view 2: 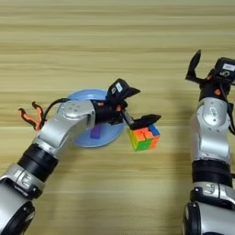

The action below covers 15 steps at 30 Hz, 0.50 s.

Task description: Move the objects on the table

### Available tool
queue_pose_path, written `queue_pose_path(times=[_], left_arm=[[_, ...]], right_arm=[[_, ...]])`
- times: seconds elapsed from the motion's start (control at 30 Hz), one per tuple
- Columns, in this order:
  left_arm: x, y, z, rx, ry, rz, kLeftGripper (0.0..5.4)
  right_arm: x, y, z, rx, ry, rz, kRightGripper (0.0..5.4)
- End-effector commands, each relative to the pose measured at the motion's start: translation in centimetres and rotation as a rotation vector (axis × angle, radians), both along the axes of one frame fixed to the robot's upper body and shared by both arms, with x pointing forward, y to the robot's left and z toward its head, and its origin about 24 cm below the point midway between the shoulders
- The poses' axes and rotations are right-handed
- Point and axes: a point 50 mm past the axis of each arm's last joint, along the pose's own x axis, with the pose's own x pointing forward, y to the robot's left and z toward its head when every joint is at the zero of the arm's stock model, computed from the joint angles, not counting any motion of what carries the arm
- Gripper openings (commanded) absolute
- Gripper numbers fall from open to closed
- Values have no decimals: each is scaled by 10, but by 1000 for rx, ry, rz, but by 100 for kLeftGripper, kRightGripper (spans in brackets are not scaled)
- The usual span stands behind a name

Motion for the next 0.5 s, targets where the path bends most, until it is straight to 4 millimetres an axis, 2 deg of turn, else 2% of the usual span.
queue_pose_path(times=[0.03, 0.33, 0.5], left_arm=[[9, 10, 10, -19, -22, 70, 537], [27, 42, 16, -43, -49, 287, 537], [36, 66, 20, -48, -100, 438, 537]], right_arm=[[-1, 3, 0, -10, 10, 13, 540], [-1, 8, 1, -19, 10, 29, 540], [-2, 12, 3, -31, 7, 44, 540]])
